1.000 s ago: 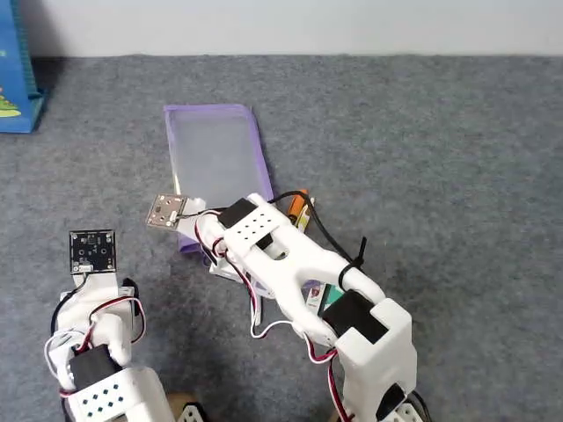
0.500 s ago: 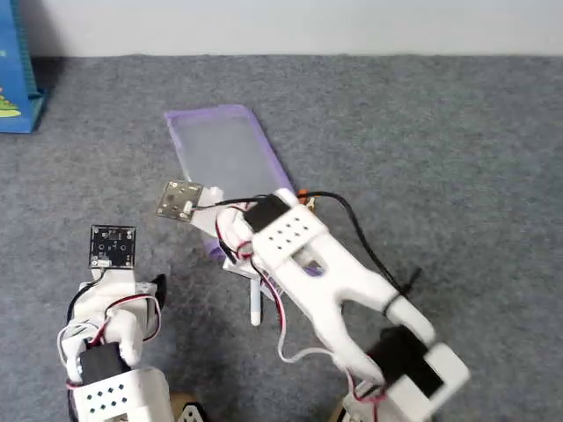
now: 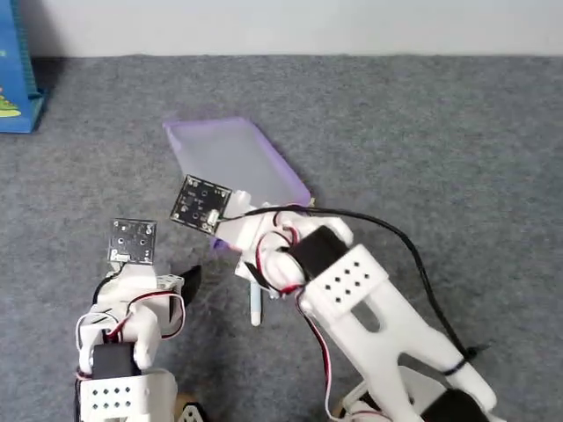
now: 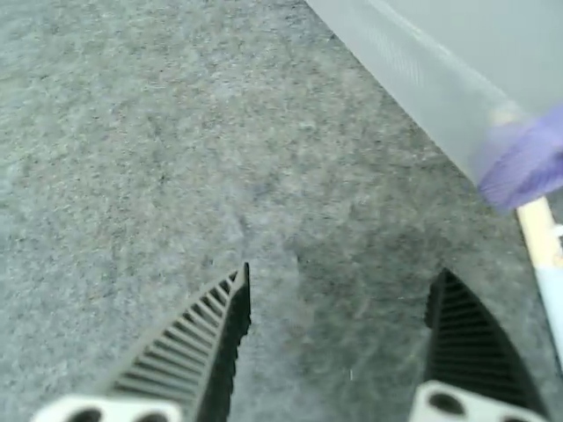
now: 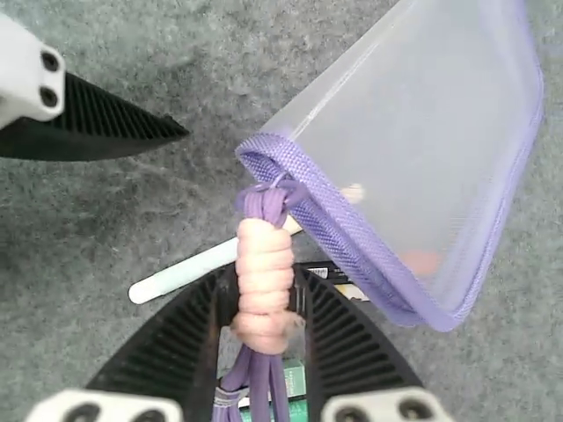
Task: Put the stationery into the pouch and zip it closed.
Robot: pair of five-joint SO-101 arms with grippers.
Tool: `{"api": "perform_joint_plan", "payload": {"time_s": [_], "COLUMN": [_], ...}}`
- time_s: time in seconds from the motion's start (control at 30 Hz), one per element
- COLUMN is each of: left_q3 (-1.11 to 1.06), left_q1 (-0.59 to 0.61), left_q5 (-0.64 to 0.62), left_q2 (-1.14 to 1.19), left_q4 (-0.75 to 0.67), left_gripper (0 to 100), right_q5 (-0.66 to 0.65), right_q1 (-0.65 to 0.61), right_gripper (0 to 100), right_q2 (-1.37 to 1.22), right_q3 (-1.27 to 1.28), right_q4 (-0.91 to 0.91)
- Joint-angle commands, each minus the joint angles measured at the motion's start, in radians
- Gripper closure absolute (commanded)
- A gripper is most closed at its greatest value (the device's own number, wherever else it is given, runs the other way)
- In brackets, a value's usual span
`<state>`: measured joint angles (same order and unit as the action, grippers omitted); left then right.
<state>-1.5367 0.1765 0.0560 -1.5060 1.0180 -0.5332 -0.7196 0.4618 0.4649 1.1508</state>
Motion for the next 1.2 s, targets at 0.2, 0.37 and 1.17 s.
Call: {"api": "perform_joint_plan", "payload": {"time_s": [0.2,0.37,1.17], "left_q3": [0.094,0.097,0.021], "left_q1": [-0.046,-0.133,-0.141], "left_q5": [-0.012,-0.037,-0.077], "left_q2": [-0.011,-0.011,-0.011], "left_q4": [-0.021,-0.038,-0.209], "left_gripper": [69,69,69], "right_q5": [0.011,0.011,0.006], "right_q1": [-0.022,-0.022,-0.067], "right_gripper": [98.8,98.8,98.9], "right_q2": [0.076,0.076,0.128], "right_q3": [0.025,0.026,0.031], "right_q4": [-0.042,-0.039,0.019]}}
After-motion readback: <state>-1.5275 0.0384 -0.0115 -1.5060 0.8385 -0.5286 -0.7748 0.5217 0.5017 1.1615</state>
